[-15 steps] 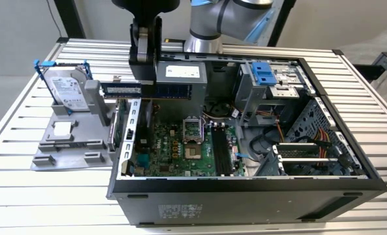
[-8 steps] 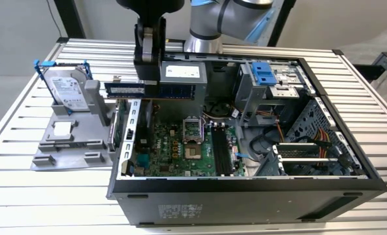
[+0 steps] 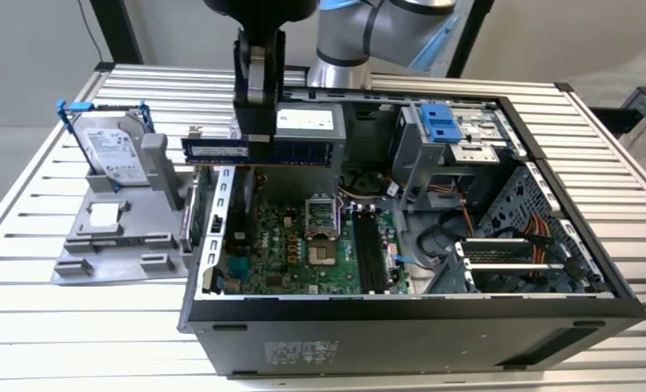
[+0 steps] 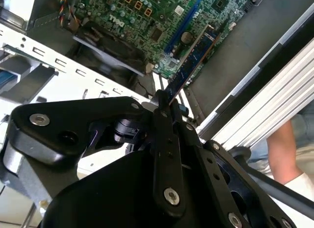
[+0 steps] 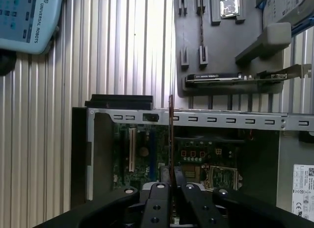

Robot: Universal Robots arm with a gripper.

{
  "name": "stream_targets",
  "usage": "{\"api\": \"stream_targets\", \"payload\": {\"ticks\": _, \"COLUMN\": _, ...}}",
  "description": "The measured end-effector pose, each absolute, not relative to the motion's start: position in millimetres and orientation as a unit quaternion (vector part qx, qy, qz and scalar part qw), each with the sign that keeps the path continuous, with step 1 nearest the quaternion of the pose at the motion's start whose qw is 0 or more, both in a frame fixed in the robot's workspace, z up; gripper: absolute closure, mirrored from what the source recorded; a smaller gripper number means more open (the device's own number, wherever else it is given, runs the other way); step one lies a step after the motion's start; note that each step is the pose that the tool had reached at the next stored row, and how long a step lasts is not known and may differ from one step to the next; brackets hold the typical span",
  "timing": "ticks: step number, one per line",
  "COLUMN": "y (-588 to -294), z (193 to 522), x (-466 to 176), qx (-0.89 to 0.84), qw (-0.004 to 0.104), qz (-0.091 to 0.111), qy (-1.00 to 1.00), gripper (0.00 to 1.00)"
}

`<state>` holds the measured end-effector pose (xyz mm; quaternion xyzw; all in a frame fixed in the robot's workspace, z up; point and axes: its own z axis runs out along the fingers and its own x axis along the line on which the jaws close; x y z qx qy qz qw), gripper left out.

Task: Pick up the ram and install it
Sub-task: 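Pick up the ram and move it above insertion slot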

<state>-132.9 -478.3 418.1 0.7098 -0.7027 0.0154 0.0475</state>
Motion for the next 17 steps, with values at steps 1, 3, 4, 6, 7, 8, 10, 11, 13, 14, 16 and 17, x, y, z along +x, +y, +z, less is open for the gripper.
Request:
{"api": "stream_targets", "payload": {"ticks": 1, "y": -478.4, "z": 418.1, "x": -132.1, "qx": 0.71, "qw": 0.048, "qz": 0.016, "qy": -0.703, "gripper": 1.0}}
{"api": "stream_targets", "payload": {"ticks": 3, "y": -478.4, "z": 418.0, "x": -130.6, "qx": 0.71, "qw": 0.048, "qz": 0.016, "qy": -0.703, "gripper": 1.0}}
{"api": "stream_targets", "payload": {"ticks": 4, "y": -478.3, "z": 418.0, "x": -129.8, "qx": 0.71, "qw": 0.048, "qz": 0.016, "qy": -0.703, "gripper": 1.0}}
{"api": "stream_targets", "payload": {"ticks": 6, "y": -478.4, "z": 418.1, "x": -128.1, "qx": 0.71, "qw": 0.048, "qz": 0.016, "qy": -0.703, "gripper": 1.0}}
{"api": "stream_targets", "payload": {"ticks": 7, "y": -478.4, "z": 418.1, "x": -127.3, "qx": 0.71, "qw": 0.048, "qz": 0.016, "qy": -0.703, "gripper": 1.0}}
{"api": "stream_targets", "payload": {"ticks": 8, "y": -478.4, "z": 418.1, "x": -126.4, "qx": 0.71, "qw": 0.049, "qz": 0.016, "qy": -0.703, "gripper": 1.0}}
{"api": "stream_targets", "payload": {"ticks": 10, "y": -478.4, "z": 418.0, "x": -124.7, "qx": 0.71, "qw": 0.049, "qz": 0.016, "qy": -0.703, "gripper": 1.0}}
{"api": "stream_targets", "payload": {"ticks": 11, "y": -478.3, "z": 418.1, "x": -123.8, "qx": 0.71, "qw": 0.049, "qz": 0.017, "qy": -0.703, "gripper": 1.0}}
{"api": "stream_targets", "payload": {"ticks": 13, "y": -478.4, "z": 418.0, "x": -121.8, "qx": 0.71, "qw": 0.049, "qz": 0.017, "qy": -0.703, "gripper": 1.0}}
{"api": "stream_targets", "payload": {"ticks": 14, "y": -478.4, "z": 418.1, "x": -120.8, "qx": 0.71, "qw": 0.05, "qz": 0.017, "qy": -0.703, "gripper": 1.0}}
{"api": "stream_targets", "payload": {"ticks": 16, "y": -478.4, "z": 418.0, "x": -118.9, "qx": 0.71, "qw": 0.05, "qz": 0.017, "qy": -0.703, "gripper": 1.0}}
{"api": "stream_targets", "payload": {"ticks": 17, "y": -478.4, "z": 418.0, "x": -117.9, "qx": 0.71, "qw": 0.05, "qz": 0.017, "qy": -0.703, "gripper": 1.0}}
